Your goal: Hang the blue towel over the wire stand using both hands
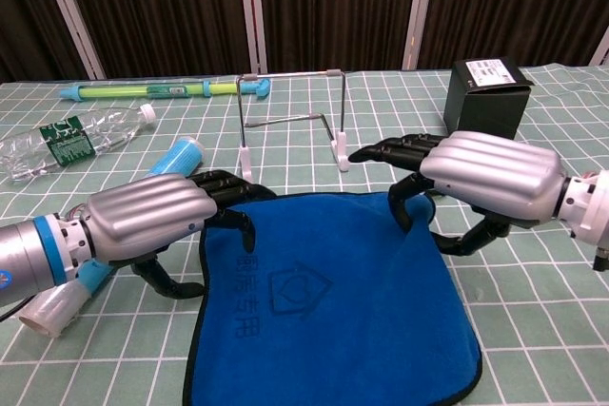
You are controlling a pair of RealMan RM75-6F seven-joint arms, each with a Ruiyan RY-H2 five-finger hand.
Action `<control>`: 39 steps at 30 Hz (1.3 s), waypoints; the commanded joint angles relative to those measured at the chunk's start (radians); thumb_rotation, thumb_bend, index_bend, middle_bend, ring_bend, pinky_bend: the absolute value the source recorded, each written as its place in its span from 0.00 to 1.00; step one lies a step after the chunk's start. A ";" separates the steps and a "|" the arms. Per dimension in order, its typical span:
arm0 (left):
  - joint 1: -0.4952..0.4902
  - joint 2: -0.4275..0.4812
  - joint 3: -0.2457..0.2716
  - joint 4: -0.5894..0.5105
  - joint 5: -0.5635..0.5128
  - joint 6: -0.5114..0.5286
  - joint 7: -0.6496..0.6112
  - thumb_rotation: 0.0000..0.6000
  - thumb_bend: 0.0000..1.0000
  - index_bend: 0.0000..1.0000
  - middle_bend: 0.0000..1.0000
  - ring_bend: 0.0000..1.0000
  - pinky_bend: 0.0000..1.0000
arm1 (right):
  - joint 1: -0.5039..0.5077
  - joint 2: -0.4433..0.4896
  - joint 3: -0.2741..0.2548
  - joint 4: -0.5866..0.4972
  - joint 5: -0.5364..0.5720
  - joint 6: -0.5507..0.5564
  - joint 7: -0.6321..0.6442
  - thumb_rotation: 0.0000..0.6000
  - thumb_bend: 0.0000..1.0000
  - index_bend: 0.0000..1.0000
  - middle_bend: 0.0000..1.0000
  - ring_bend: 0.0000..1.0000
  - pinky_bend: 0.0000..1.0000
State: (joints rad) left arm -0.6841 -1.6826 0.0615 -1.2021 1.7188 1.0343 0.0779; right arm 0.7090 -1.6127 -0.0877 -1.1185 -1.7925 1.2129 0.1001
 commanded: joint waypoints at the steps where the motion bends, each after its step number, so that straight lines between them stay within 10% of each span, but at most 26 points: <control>1: -0.005 -0.004 0.000 -0.004 -0.005 -0.009 0.008 1.00 0.33 0.35 0.00 0.00 0.00 | -0.001 0.002 0.001 -0.002 0.000 0.001 0.001 1.00 0.40 0.66 0.00 0.00 0.11; 18: -0.016 -0.036 -0.004 -0.001 -0.043 -0.031 0.014 1.00 0.56 0.47 0.00 0.00 0.00 | -0.008 0.026 -0.006 -0.015 -0.013 0.017 0.017 1.00 0.40 0.65 0.00 0.00 0.11; 39: -0.019 0.006 -0.069 -0.073 -0.079 0.039 -0.003 1.00 0.57 0.81 0.00 0.00 0.00 | -0.003 0.109 0.055 -0.101 -0.006 0.089 0.025 1.00 0.40 0.65 0.00 0.00 0.11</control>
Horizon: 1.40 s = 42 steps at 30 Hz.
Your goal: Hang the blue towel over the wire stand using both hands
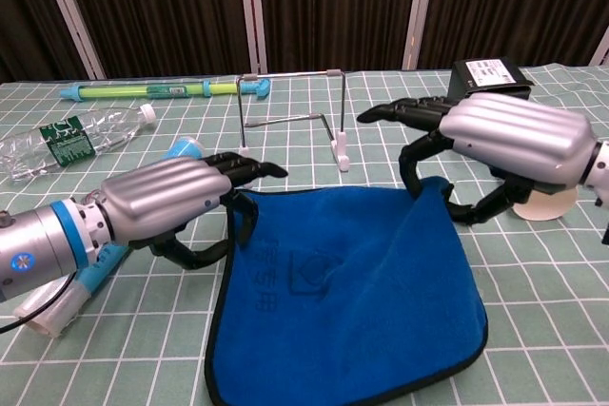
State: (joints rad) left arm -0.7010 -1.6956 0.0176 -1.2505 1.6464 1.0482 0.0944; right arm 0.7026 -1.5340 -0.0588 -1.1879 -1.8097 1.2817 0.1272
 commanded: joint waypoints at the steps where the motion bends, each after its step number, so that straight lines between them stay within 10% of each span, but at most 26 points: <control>1: -0.003 0.026 -0.035 -0.035 -0.010 0.034 -0.027 1.00 0.57 0.81 0.00 0.00 0.00 | 0.004 0.043 0.036 -0.046 0.018 0.024 -0.002 1.00 0.40 0.65 0.00 0.00 0.11; 22: -0.033 0.180 -0.298 -0.219 -0.225 0.092 -0.073 1.00 0.57 0.81 0.00 0.00 0.00 | 0.049 0.189 0.306 -0.263 0.323 -0.051 0.099 1.00 0.40 0.65 0.00 0.00 0.11; 42: -0.110 0.204 -0.403 -0.115 -0.431 0.005 -0.061 1.00 0.57 0.81 0.00 0.00 0.00 | 0.200 0.106 0.460 -0.086 0.568 -0.270 0.083 1.00 0.40 0.65 0.00 0.00 0.11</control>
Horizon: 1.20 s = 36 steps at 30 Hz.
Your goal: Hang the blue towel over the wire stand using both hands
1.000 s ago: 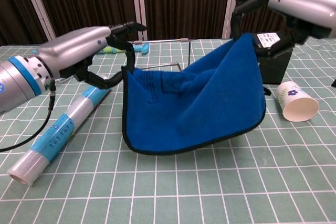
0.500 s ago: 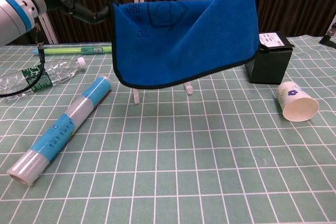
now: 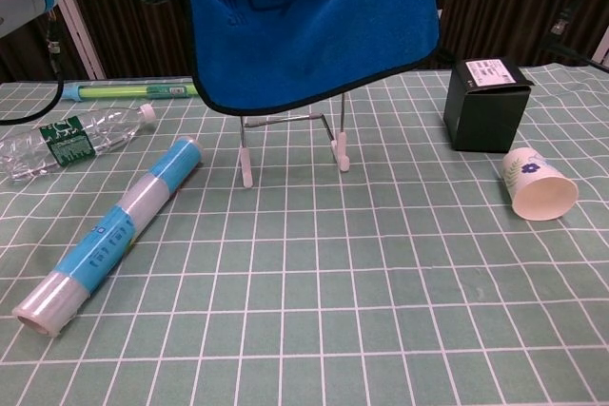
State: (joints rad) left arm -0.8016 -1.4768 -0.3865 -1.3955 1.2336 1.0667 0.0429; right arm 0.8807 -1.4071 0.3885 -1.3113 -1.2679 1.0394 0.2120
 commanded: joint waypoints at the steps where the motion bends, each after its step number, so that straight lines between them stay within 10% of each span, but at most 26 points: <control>1: -0.011 -0.020 0.002 0.041 -0.023 -0.017 -0.016 1.00 0.57 0.81 0.00 0.00 0.00 | 0.028 -0.029 0.016 0.052 0.034 -0.038 0.002 1.00 0.40 0.65 0.00 0.00 0.11; 36: 0.006 -0.153 0.089 0.281 -0.040 -0.053 -0.104 1.00 0.57 0.81 0.00 0.00 0.00 | 0.171 -0.311 -0.023 0.565 0.076 -0.277 0.128 1.00 0.38 0.65 0.00 0.00 0.11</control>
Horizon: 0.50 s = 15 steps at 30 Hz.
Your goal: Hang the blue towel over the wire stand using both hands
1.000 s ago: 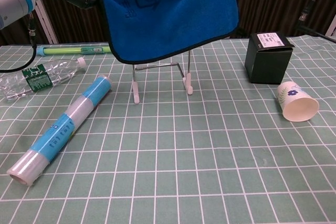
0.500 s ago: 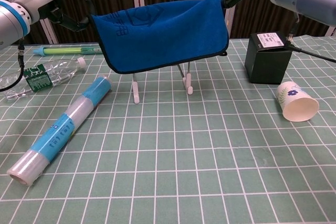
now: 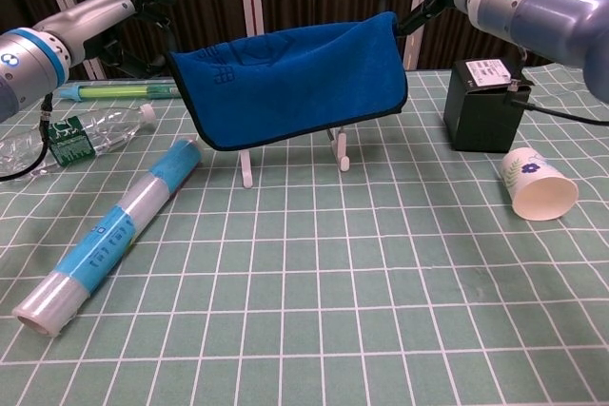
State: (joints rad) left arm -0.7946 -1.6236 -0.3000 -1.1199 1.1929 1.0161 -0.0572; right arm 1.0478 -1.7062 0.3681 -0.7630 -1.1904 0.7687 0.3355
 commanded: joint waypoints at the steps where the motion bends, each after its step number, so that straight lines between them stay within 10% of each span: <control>1: -0.002 -0.010 0.003 0.010 0.001 -0.004 -0.005 1.00 0.56 0.81 0.00 0.00 0.00 | 0.004 -0.016 -0.004 0.025 -0.001 -0.009 0.005 1.00 0.38 0.65 0.00 0.00 0.11; 15: 0.001 -0.054 0.019 0.081 0.009 -0.032 -0.061 1.00 0.57 0.81 0.00 0.00 0.00 | 0.006 -0.054 -0.018 0.068 -0.022 -0.022 0.047 1.00 0.38 0.72 0.00 0.00 0.11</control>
State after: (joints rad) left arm -0.7938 -1.6747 -0.2824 -1.0434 1.1994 0.9858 -0.1135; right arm 1.0537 -1.7593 0.3510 -0.6949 -1.2123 0.7457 0.3818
